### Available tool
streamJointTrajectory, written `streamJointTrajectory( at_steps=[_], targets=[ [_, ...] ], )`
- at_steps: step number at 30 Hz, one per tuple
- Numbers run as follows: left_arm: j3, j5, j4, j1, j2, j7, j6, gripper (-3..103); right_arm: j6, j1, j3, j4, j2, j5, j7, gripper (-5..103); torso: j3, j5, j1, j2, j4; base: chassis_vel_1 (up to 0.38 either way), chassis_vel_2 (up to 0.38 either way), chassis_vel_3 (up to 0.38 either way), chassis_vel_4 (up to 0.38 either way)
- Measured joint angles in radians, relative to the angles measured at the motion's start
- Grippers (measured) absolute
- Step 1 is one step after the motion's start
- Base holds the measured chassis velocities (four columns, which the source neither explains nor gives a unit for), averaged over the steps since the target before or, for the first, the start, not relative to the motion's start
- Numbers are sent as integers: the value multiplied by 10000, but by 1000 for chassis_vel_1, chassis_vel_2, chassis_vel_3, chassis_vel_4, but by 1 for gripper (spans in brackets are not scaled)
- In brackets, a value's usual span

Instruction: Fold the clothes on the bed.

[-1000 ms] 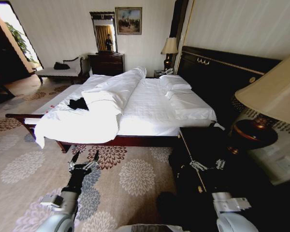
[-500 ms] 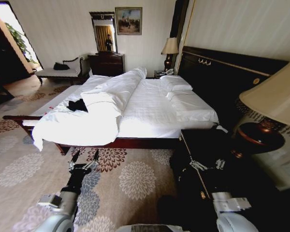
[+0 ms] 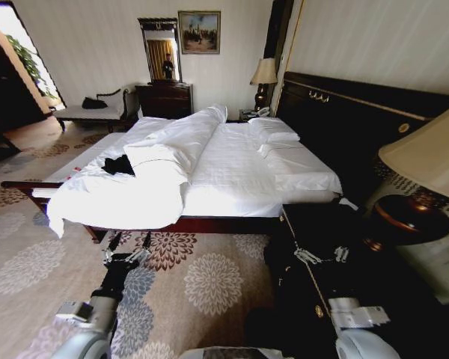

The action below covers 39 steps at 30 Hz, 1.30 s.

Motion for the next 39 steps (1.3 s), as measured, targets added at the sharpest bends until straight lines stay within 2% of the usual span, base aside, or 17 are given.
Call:
streamJointTrajectory(
  at_steps=[39],
  targets=[
    [51,59,88,-6,-105,-9,-161,100,55,39,176,9,-27,124,-14,100,0,0,0,0,0,-68,69,70,-67]
  ],
)
